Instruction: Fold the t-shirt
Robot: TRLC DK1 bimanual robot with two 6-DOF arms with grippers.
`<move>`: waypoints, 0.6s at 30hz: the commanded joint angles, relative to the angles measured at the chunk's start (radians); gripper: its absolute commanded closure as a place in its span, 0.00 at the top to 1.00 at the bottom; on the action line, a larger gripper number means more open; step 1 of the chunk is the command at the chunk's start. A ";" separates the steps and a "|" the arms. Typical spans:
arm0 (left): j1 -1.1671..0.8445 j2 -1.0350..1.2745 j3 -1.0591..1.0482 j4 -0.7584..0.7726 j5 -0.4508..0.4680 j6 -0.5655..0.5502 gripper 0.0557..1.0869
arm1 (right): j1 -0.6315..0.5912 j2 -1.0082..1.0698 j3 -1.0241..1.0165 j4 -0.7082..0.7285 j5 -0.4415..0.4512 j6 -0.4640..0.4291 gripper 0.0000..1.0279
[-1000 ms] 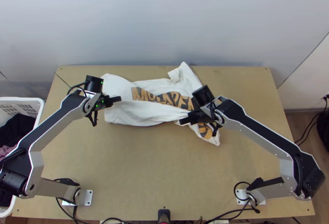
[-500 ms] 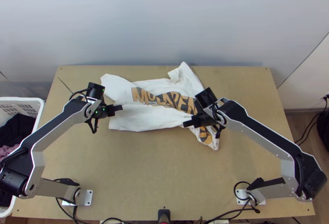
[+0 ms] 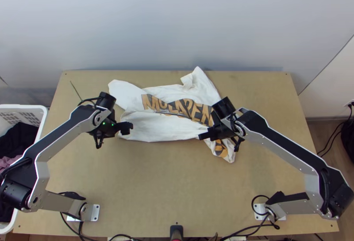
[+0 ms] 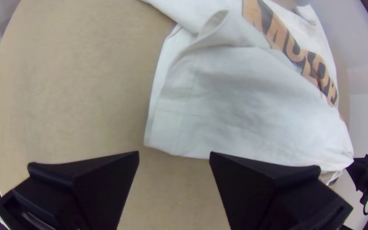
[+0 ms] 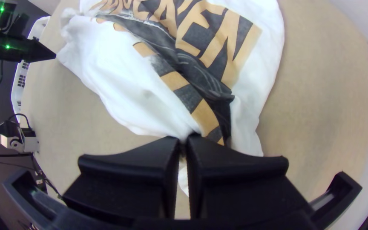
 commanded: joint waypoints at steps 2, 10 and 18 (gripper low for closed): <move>-0.022 0.079 0.096 -0.020 0.012 -0.006 0.80 | 0.007 -0.017 -0.013 -0.012 -0.019 -0.001 0.03; -0.020 0.174 0.148 -0.017 0.001 -0.006 0.80 | 0.004 -0.028 -0.028 -0.024 -0.023 -0.001 0.03; -0.022 0.197 0.148 0.038 -0.023 -0.006 0.80 | 0.004 -0.028 -0.031 -0.022 -0.023 -0.001 0.03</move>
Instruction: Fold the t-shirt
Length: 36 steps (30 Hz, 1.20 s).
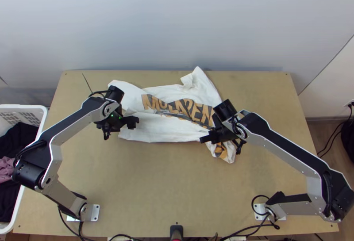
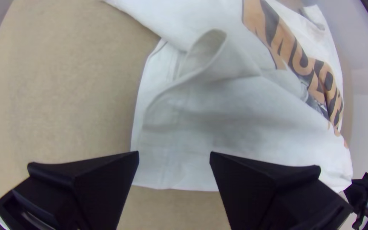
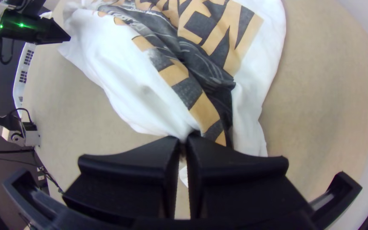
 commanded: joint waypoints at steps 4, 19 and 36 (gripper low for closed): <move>0.001 0.031 0.017 0.071 -0.040 -0.001 0.80 | -0.003 -0.002 -0.008 -0.002 -0.001 0.000 0.03; -0.040 0.035 0.016 0.124 -0.042 -0.010 0.56 | -0.002 -0.010 -0.015 -0.002 -0.007 0.001 0.03; -0.012 -0.199 -0.044 0.111 -0.066 -0.006 0.04 | -0.016 -0.045 0.022 -0.002 -0.008 -0.003 0.03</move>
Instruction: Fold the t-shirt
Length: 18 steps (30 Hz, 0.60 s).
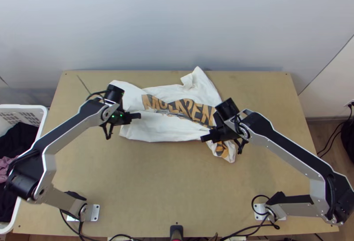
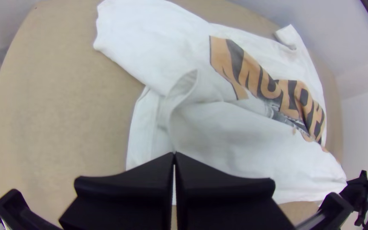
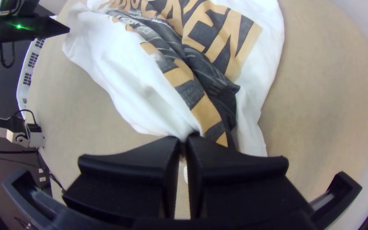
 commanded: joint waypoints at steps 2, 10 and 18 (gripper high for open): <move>0.028 -0.114 -0.009 -0.054 -0.002 0.002 0.04 | -0.015 -0.023 0.007 0.002 0.001 -0.002 0.03; 0.029 -0.123 0.042 -0.120 -0.001 -0.003 0.04 | -0.015 -0.046 0.007 0.002 0.001 -0.002 0.03; 0.123 -0.221 0.068 -0.190 0.007 0.025 0.04 | -0.020 -0.097 -0.008 -0.003 -0.010 0.001 0.03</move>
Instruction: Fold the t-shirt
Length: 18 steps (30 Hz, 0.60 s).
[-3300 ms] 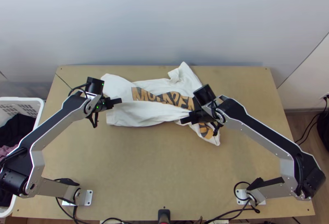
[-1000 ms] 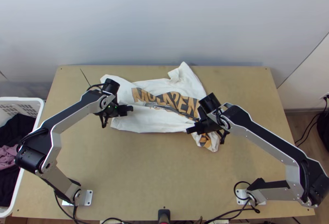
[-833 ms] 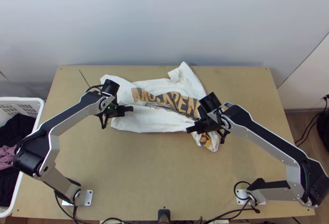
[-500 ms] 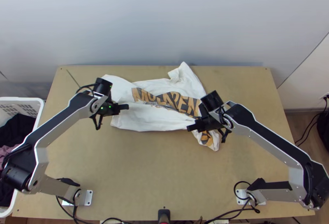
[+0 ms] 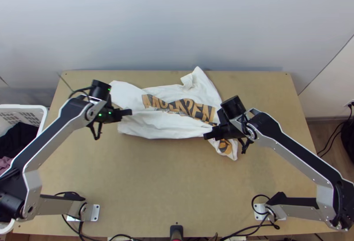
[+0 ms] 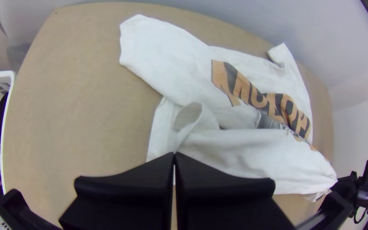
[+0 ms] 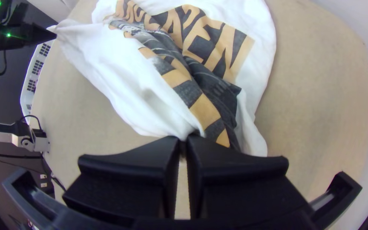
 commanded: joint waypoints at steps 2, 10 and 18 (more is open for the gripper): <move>0.120 -0.093 0.026 -0.059 0.017 0.041 0.04 | 0.008 -0.045 -0.022 -0.004 -0.024 0.004 0.03; 0.239 -0.125 0.058 -0.070 0.072 0.056 0.04 | 0.051 -0.059 -0.056 -0.039 -0.035 0.019 0.38; 0.281 -0.112 0.089 -0.053 0.101 0.019 0.04 | 0.021 -0.084 -0.034 -0.051 -0.033 0.031 0.51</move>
